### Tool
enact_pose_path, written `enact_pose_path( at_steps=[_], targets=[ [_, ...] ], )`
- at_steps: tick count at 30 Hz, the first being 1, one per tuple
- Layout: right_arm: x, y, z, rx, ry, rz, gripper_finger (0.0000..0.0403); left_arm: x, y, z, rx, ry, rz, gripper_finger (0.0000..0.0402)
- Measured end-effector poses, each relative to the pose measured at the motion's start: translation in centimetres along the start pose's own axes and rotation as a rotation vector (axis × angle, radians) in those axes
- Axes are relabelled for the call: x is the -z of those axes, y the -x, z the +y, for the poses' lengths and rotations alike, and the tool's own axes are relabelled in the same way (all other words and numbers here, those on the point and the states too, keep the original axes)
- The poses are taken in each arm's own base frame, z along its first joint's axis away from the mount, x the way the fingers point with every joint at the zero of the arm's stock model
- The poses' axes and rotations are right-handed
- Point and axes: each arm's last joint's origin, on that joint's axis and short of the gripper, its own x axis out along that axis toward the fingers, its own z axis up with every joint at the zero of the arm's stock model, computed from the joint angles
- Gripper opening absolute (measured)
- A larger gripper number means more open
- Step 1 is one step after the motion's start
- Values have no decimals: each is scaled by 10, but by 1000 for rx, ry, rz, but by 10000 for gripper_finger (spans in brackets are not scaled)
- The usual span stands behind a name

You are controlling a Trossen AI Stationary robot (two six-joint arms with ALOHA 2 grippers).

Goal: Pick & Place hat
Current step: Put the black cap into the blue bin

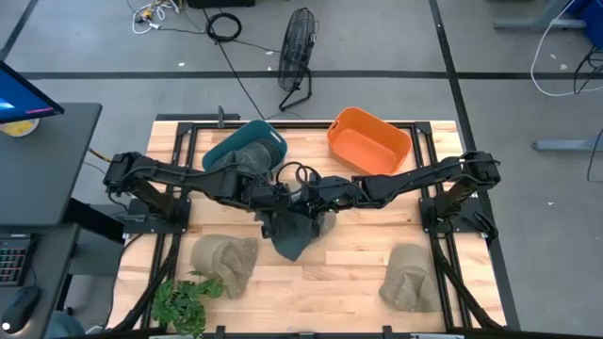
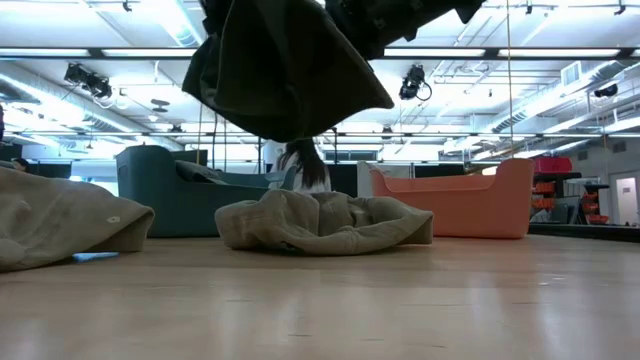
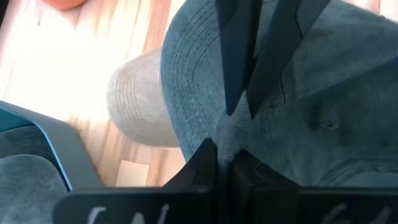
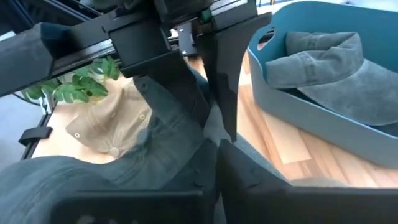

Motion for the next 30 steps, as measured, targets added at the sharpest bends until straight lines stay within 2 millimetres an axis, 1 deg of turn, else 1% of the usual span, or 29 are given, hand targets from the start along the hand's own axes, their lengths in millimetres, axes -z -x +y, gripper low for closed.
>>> enact_pose_path(
  at_steps=[4, 7, 10, 14, 18, 21, 24, 26, 30],
  targets=[
    [0, 0, 0, 6, 1, -4, 45, 5, 0, 1, -6, -64, 49, 13],
    [0, 1, 0, 13, -3, 3, 78, 8, 4, 5, -11, -43, 69, 11],
    [-3, 5, 0, 10, -6, -4, 112, 12, 14, 10, -41, -34, 86, 11],
    [-13, 19, 2, -2, -9, -41, 149, 18, 35, 22, -159, -84, 60, 11],
    [-21, 35, 3, -17, -11, -65, 167, 28, 57, 47, -280, -131, 97, 11],
    [-28, 45, 4, -24, -14, -95, 171, 36, 67, 72, -355, -104, 155, 11],
    [-29, 49, 4, -24, -13, -95, 169, 38, 68, 97, -396, -98, 207, 11],
    [-30, 49, 4, -24, -12, -98, 167, 39, 66, 113, -413, -137, 248, 11],
    [-28, 48, 4, -20, -12, -79, 163, 40, 60, 144, -442, -158, 313, 11]
  ],
)
